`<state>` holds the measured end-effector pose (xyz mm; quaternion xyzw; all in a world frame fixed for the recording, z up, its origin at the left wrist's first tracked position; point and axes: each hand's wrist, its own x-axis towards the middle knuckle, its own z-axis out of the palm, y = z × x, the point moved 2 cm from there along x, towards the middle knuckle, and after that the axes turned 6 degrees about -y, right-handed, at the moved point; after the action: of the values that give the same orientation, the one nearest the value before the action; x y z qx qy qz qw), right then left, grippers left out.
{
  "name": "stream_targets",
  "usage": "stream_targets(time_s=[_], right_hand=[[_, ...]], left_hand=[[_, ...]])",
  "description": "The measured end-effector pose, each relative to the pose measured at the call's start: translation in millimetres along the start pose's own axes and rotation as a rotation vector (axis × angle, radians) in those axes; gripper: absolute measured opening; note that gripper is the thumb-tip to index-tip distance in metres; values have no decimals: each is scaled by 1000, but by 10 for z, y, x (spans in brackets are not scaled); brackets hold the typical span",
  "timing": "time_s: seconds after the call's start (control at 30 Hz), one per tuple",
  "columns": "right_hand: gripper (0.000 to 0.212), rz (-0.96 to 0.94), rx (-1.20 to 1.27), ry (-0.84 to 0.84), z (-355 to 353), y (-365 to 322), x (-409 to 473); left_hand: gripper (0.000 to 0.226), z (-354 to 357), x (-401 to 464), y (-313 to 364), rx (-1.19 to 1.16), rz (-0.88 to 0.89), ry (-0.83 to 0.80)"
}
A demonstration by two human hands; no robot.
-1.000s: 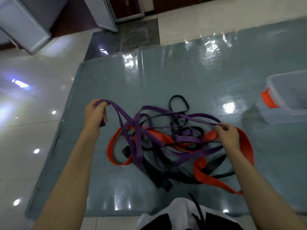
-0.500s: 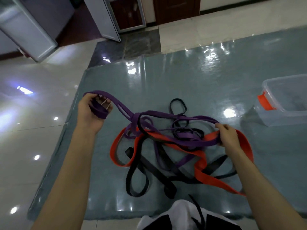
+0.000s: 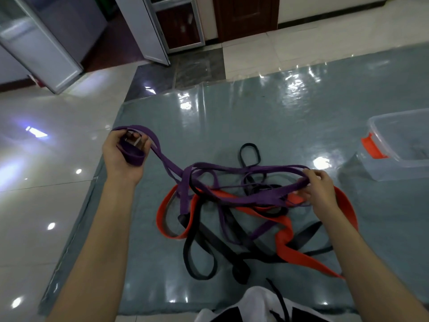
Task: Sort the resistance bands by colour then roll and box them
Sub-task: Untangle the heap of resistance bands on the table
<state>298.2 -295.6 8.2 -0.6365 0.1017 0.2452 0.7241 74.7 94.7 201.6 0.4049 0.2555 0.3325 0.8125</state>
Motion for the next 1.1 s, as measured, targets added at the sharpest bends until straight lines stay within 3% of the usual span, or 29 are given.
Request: stream_targets(time_s=[0.17, 0.23, 0.33, 0.5, 0.63, 0.8, 0.97, 1.1], right_hand=[[21, -57, -17, 37, 28, -17, 31], [25, -51, 4, 37, 24, -5, 69], [33, -25, -13, 38, 15, 22, 129], [41, -23, -51, 18, 60, 37, 163], [32, -13, -66, 1, 108, 38, 275], [39, 29, -50, -10, 130, 54, 470], [39, 64, -82, -16, 146, 152, 628], [39, 79, -140, -35, 193, 276, 741]], left_hand=[[20, -141, 209, -120, 182, -44, 106], [5, -275, 326, -206, 347, -72, 170], [10, -515, 486, -385, 644, -107, 233], [19, -846, 639, -623, 1033, -150, 244], [23, -1002, 705, -805, 1221, -182, 243], [29, -1173, 787, -1027, 1503, -195, 237], [48, -1223, 901, -1307, 1526, -288, 157], [56, -1087, 962, -1515, 1472, -192, -12]])
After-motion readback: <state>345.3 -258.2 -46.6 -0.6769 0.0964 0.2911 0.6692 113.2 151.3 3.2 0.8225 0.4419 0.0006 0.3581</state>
